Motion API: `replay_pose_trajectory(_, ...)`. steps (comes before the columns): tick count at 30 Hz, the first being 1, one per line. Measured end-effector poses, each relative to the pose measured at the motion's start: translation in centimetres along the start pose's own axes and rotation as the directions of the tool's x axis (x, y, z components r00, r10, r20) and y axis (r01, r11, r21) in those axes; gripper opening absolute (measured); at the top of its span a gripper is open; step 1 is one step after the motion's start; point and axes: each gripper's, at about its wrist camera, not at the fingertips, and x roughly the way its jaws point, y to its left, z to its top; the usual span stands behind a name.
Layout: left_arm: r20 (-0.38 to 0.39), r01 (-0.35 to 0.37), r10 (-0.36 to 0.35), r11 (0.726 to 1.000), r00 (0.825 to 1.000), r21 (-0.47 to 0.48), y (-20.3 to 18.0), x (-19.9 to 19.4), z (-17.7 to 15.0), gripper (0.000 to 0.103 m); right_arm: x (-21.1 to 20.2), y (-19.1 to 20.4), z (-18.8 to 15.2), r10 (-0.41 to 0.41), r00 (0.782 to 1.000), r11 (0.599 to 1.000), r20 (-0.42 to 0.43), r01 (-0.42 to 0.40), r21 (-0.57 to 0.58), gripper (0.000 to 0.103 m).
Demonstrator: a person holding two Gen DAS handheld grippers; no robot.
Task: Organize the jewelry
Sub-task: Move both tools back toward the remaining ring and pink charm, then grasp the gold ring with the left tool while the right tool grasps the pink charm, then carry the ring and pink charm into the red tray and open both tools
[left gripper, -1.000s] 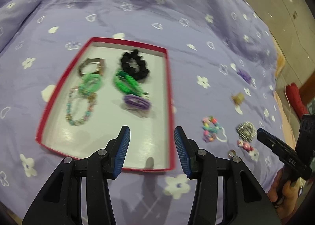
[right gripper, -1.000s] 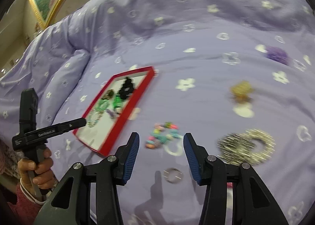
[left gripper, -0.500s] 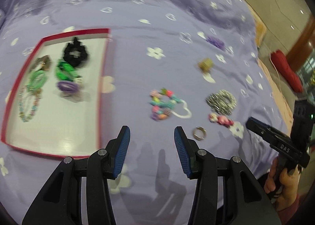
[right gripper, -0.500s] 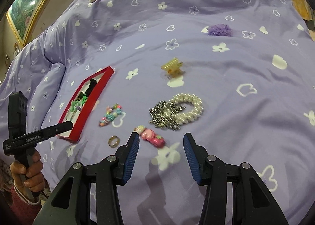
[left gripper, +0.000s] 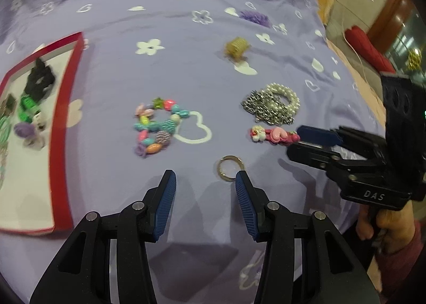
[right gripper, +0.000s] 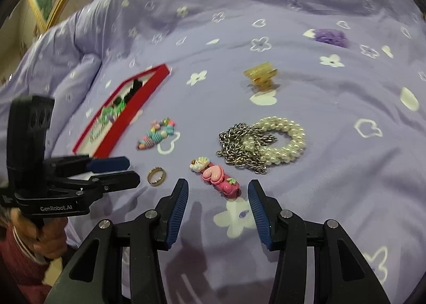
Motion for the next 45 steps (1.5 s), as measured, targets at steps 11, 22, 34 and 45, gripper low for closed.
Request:
replay_pose_trajectory(11, 0.0, -0.004, 0.004, 0.995, 1.0, 0.097, -1.5, 2.2, 1.6, 0.049, 1.1, -1.0, 0.2, 0.031, 0.999, 0.998, -0.045, -0.033, -0.046, 0.024)
replay_pose_trajectory(22, 0.024, 0.005, -0.007, 0.997, 1.0, 0.083, -0.3, 1.1, 0.8, 0.021, 1.9, 0.3, 0.4, 0.017, 0.998, 0.994, -0.058, -0.023, -0.108, 0.028)
replay_pose_trajectory(34, 0.118, 0.002, 0.006, 0.998, 0.993, -0.064, 3.9, -3.8, -0.9, 0.021, 1.3, 2.4, 0.9, 0.103, 0.995, 0.995, -0.003, -0.103, -0.021, 0.018)
replay_pose_trajectory(45, 0.2, -0.053, 0.093, 0.979, 0.975, -0.195, 9.6, -8.3, -2.5, 0.021, 2.4, 9.0, 3.2, 0.202, 0.979, 0.977, 0.011, -0.201, -0.071, 0.018)
